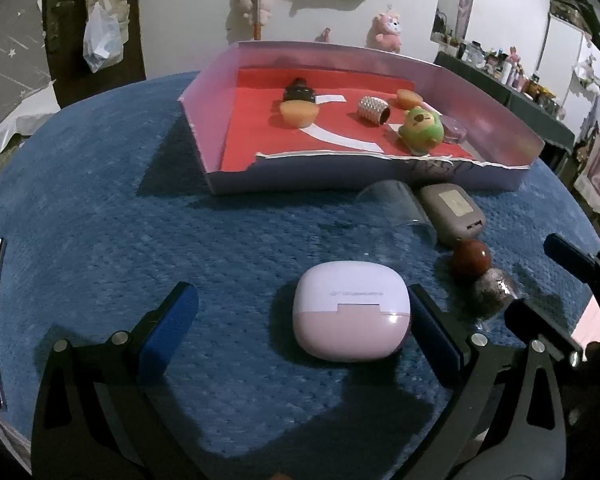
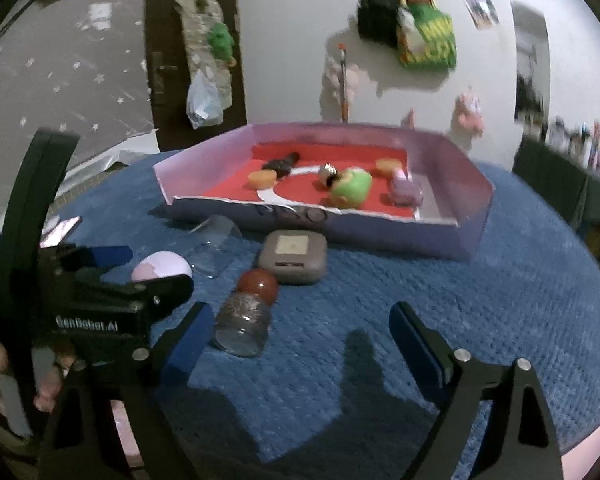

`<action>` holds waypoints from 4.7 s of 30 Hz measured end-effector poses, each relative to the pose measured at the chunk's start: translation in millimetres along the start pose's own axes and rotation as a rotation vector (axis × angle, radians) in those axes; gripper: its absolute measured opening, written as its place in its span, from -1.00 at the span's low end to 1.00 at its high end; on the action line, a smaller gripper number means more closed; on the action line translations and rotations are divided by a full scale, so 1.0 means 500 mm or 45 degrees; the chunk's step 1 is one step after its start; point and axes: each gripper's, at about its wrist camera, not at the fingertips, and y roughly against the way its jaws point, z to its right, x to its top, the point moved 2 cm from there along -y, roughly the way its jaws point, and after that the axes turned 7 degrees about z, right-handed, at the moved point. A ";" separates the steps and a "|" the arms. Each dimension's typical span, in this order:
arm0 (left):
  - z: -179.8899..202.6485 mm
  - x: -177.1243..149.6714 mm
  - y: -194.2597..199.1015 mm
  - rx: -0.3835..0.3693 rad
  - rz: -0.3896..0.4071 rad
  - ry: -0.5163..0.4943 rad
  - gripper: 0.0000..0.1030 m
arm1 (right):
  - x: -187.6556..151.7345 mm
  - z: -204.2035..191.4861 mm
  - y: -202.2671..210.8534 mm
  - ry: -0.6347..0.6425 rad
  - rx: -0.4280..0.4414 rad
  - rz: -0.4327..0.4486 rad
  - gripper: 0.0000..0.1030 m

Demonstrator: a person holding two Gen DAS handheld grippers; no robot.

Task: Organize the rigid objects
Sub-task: 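Grasp the lilac earbud case with the left gripper while the right grasps the glass jar, then carry the lilac earbud case and glass jar over the red tray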

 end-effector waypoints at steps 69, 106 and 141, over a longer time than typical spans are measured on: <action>0.047 0.043 0.086 -0.143 0.197 -0.035 -0.01 | 0.068 -0.017 0.020 -0.159 0.284 0.042 -0.32; 0.077 0.176 0.011 -0.156 0.133 -0.082 -0.01 | 0.176 0.058 -0.065 -0.151 0.308 -0.006 -0.32; 0.025 0.208 -0.185 -0.156 -0.200 0.014 -0.01 | 0.176 0.112 -0.272 -0.284 0.297 -0.360 -0.32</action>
